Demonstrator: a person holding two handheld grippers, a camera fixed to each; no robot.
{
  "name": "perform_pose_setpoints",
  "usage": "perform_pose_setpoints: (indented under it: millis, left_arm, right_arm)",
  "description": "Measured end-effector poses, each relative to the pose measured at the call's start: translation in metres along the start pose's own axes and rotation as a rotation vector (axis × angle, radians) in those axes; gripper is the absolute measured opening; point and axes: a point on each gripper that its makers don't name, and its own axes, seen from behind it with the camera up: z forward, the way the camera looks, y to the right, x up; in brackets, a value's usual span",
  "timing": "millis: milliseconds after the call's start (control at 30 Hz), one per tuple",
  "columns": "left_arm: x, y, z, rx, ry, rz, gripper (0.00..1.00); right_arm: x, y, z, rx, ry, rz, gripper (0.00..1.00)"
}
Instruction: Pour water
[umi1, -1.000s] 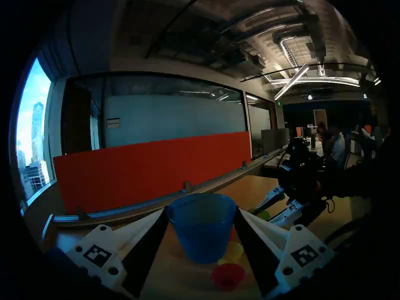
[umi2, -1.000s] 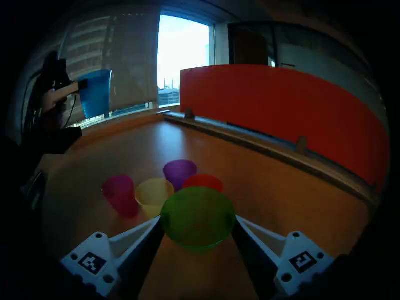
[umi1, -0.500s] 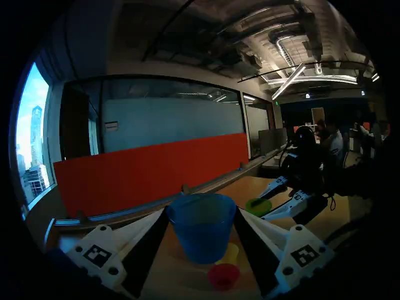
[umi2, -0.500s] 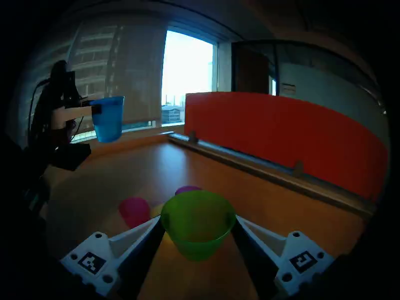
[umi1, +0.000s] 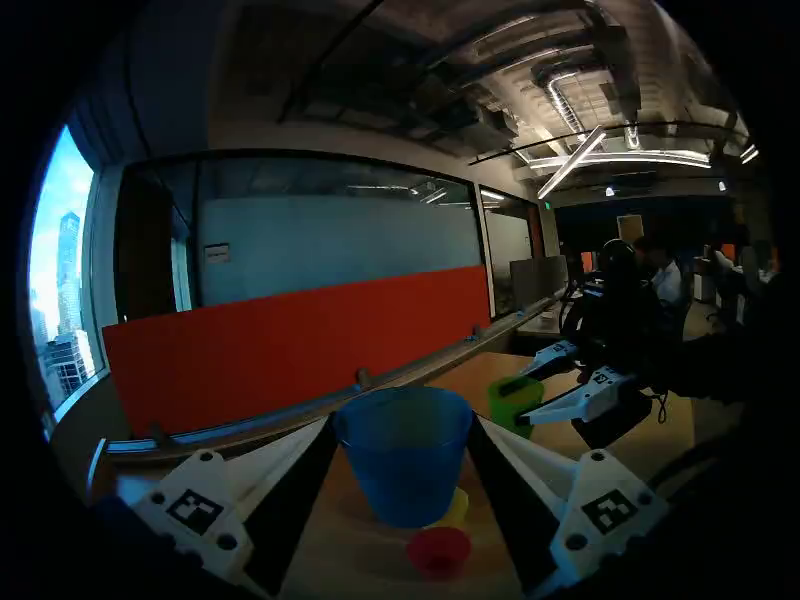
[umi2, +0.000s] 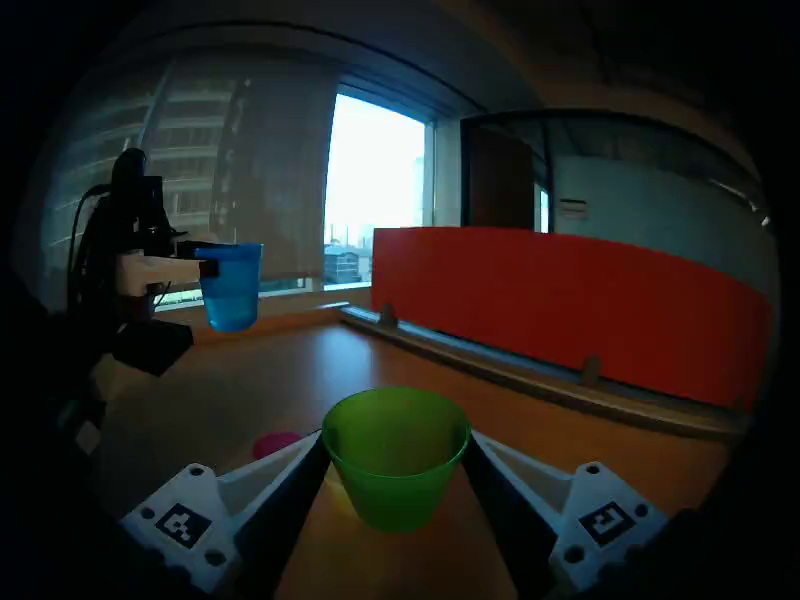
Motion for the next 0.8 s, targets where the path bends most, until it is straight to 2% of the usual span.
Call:
perform_pose_setpoints:
  millis: [400,800]
  left_arm:
    - [-0.005,0.001,0.005,-0.011,-0.001,-0.006,0.89]
    - [-0.004,0.001,0.005,-0.015,0.003,-0.007,0.89]
  right_arm:
    - [0.019,-0.008,0.001,0.003,0.075,-0.027,0.93]
    - [0.03,-0.006,-0.001,-0.017,0.099,-0.034,0.92]
